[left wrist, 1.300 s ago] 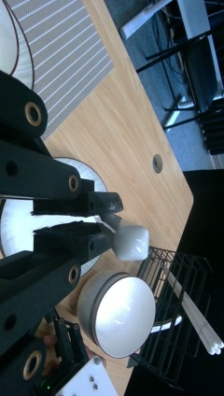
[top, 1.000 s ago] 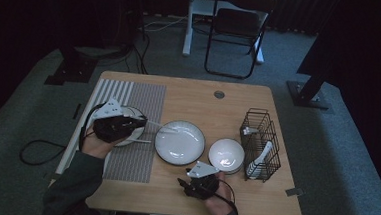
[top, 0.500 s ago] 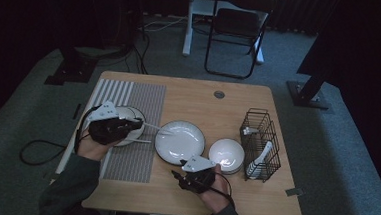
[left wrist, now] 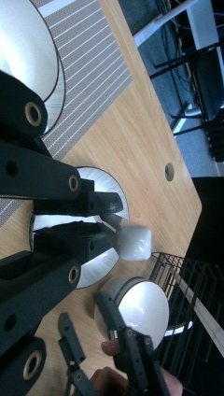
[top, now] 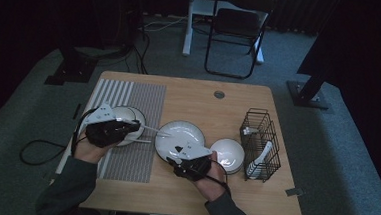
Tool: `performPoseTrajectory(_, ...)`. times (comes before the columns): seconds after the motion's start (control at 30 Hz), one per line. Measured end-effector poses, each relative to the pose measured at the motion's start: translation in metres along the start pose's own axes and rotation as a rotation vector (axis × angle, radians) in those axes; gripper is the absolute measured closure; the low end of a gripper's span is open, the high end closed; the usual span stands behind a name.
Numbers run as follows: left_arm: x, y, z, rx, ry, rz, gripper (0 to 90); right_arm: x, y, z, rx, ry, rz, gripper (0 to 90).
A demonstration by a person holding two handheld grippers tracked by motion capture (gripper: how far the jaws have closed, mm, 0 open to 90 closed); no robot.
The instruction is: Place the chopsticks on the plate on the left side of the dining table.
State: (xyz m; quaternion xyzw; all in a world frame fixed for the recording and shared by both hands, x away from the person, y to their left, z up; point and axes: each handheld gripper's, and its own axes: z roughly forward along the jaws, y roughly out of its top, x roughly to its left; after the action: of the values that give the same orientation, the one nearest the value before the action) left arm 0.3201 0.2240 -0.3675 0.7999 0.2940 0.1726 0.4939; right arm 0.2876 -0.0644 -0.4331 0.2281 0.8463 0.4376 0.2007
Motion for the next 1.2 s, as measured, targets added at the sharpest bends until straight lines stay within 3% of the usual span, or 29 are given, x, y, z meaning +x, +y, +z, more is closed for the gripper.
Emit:
performPoseTrajectory(0.43, -0.006, -0.001, -0.004, 0.005, 0.006, 0.011, 84.9, -0.015, 0.011, 0.016, 0.004, -0.026, 0.024, 57.1)
performPoseTrajectory(0.5, -0.007, -0.002, -0.004, 0.009, 0.009, 0.013, 84.9, -0.017, 0.015, 0.018, 0.002, -0.034, 0.021, 59.8)
performPoseTrajectory(0.63, -0.006, -0.003, -0.003, 0.009, 0.011, 0.005, 84.9, -0.022, 0.023, 0.023, 0.001, -0.033, 0.002, 73.4)
performPoseTrajectory(0.83, -0.006, -0.003, -0.006, -0.002, 0.011, 0.001, 84.9, -0.024, 0.025, 0.039, 0.035, -0.059, -0.015, 80.2)
performPoseTrajectory(0.93, -0.006, -0.002, -0.008, -0.004, 0.011, -0.001, 84.9, -0.026, 0.025, 0.046, 0.046, -0.059, -0.013, 79.8)
performPoseTrajectory(0.97, -0.006, -0.002, -0.008, -0.003, 0.012, 0.000, 84.9, -0.029, 0.025, 0.054, 0.058, -0.056, 0.006, 73.1)
performPoseTrajectory(1.03, -0.007, -0.002, -0.010, -0.005, 0.007, 0.000, 84.9, -0.030, 0.025, 0.061, 0.071, -0.043, 0.014, 70.9)
performPoseTrajectory(1.2, -0.007, -0.001, -0.012, -0.020, -0.021, -0.011, 84.9, -0.029, 0.027, 0.074, 0.102, -0.036, -0.005, 66.4)
